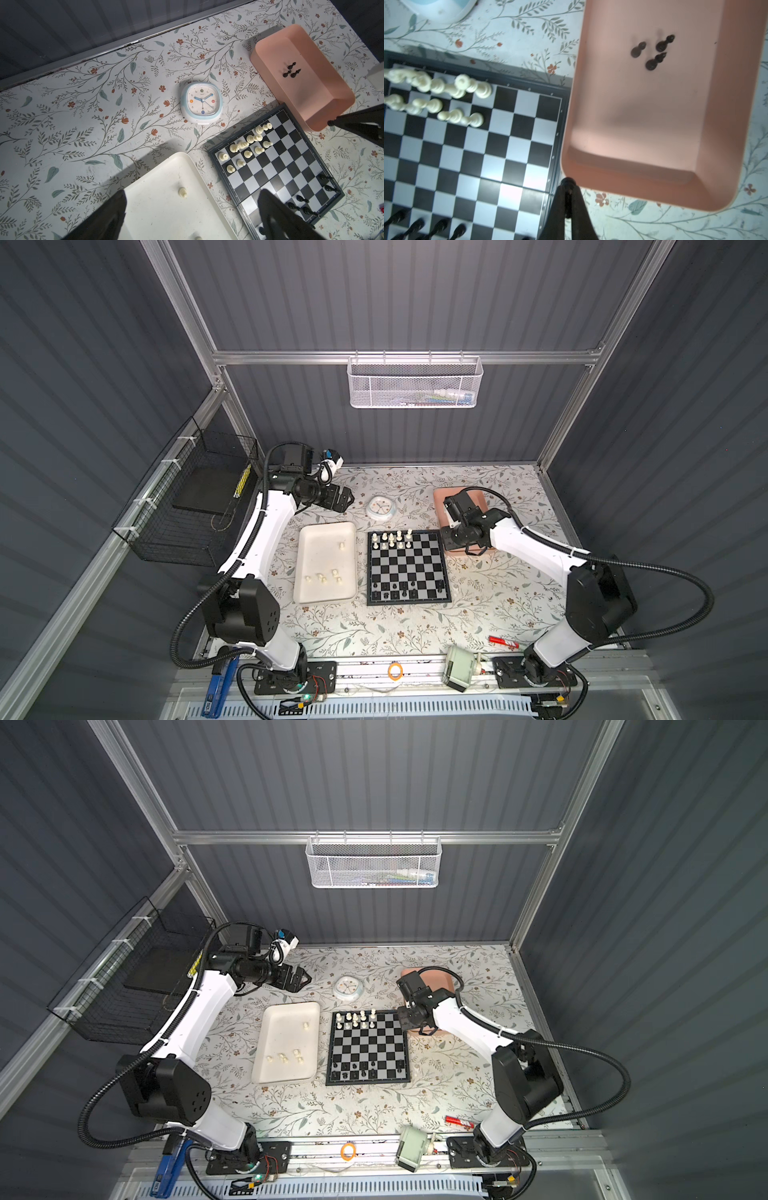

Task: Set up the chess pieces on the board
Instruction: 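Carry the black pawn with the right gripper to the chessboard's near corner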

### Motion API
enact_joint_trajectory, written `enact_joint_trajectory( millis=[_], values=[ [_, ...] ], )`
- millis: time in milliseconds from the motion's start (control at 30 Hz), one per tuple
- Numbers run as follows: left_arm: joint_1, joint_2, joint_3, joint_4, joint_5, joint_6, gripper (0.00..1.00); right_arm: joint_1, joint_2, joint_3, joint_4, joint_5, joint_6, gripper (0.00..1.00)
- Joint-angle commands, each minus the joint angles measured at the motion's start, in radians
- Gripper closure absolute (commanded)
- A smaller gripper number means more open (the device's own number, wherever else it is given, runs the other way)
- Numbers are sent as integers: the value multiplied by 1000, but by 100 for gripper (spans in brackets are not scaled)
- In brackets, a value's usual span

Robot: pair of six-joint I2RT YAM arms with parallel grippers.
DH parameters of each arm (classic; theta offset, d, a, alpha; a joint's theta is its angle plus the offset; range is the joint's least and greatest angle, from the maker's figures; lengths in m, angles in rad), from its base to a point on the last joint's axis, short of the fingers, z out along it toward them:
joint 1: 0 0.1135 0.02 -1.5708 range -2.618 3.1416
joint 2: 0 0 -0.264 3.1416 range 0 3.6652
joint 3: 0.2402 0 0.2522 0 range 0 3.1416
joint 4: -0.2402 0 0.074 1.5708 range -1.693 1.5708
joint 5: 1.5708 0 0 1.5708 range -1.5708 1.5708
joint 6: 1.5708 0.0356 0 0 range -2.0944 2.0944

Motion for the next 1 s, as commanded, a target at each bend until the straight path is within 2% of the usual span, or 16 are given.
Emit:
enact_joint_trajectory(
  millis=[0,267,433,533,967],
  values=[
    [-6,-9,19,-3,24,-20,0,48,-72,-48,-69,15,35,95],
    [-6,-14,11,-2,7,-20,1,171,-211,-138,-115,29,123,94],
    [-6,-17,16,-6,-1,-19,1,243,-240,-172,-120,51,166,94],
    [-6,-23,14,-7,-5,-18,0,302,-235,-181,-116,87,185,94],
    [-6,-37,9,-7,-3,-21,0,422,-174,-202,-64,75,277,94]
  ],
)
